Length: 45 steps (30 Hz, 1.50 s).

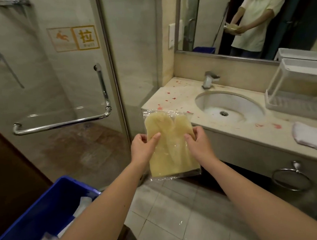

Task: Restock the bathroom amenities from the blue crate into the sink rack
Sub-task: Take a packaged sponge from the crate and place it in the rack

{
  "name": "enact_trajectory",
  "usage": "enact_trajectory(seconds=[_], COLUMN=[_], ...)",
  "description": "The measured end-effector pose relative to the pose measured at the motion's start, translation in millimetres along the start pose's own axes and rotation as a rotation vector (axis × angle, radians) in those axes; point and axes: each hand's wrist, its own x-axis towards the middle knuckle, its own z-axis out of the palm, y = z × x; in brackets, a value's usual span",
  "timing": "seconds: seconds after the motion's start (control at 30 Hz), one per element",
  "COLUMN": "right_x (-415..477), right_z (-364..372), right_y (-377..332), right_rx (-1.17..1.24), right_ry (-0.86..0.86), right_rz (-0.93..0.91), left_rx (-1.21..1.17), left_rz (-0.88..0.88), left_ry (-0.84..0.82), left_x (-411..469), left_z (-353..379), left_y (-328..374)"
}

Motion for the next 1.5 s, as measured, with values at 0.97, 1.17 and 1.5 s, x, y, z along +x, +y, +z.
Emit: enact_trajectory(seconds=[0.97, 1.17, 1.5], right_x=[72.0, 95.0, 161.6], right_z=[-214.0, -251.2, -307.4], right_y=[96.6, 115.3, 132.5], right_rx=[0.095, 0.018, -0.037], right_ry=[0.037, 0.118, 0.285], right_rz=[0.08, 0.105, 0.207], left_rx=[0.13, 0.225, 0.323], left_rz=[0.404, 0.512, 0.439], left_ry=[-0.34, -0.479, -0.975], left_x=[9.0, 35.3, 95.0], left_z=[256.3, 316.5, 414.9], left_y=[47.7, 60.0, 104.8])
